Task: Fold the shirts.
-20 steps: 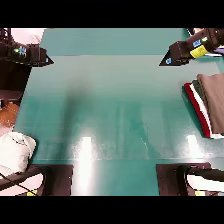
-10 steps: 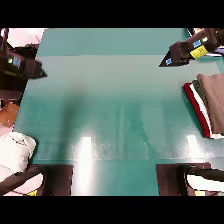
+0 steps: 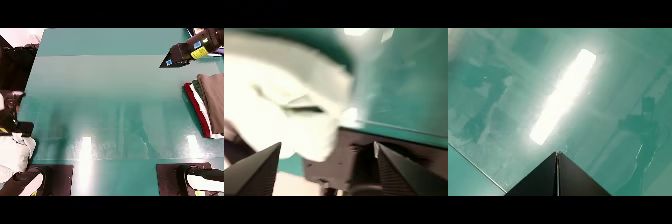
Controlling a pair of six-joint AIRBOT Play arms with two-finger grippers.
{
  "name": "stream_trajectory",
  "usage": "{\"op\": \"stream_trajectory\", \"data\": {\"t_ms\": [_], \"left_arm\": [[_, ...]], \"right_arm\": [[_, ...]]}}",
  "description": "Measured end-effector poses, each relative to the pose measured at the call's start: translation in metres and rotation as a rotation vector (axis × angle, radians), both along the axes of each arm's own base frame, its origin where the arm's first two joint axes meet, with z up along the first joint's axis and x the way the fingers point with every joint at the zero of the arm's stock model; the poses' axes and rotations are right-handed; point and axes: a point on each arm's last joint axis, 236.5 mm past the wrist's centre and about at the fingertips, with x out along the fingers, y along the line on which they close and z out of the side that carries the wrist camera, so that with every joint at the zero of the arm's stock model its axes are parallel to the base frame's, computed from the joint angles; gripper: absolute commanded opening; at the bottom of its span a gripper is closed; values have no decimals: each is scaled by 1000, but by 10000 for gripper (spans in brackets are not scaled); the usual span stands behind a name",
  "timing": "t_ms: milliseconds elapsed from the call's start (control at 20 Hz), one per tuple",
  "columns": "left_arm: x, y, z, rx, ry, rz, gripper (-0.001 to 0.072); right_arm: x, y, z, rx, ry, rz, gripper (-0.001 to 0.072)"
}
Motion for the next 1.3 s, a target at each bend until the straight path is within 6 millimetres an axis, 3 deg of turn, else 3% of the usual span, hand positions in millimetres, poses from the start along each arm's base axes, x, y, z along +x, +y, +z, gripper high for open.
{"op": "stream_trajectory", "data": {"t_ms": [200, 250, 500, 550, 800, 900, 1050, 1200, 1300], "left_arm": [[-8, 24, -32, 111, -3, 35, 685], [-7, 28, -37, 131, -14, 35, 627], [2, 37, -51, 168, -67, 15, 49], [5, 37, -52, 171, -77, 10, 20], [15, 38, -49, 175, -115, 4, 19], [32, 37, -30, 175, -179, 1, 19], [85, 16, 37, 142, -371, -87, 19], [131, -49, 129, -23, -624, -257, 19], [142, -104, 188, -174, -778, -388, 19]], "right_arm": [[-3, -1, -2, -8, 9, 11, 19], [-4, -1, -2, -10, 12, 13, 19], [-9, -2, -4, -20, 31, 24, 19], [-10, -3, -5, -21, 35, 26, 19], [-13, -4, -6, -28, 48, 32, 19], [-13, -4, -6, -28, 49, 32, 19], [-14, -4, -6, -29, 51, 33, 19], [-13, -4, -6, -28, 48, 32, 19], [-10, -3, -5, -22, 36, 27, 19]]}}
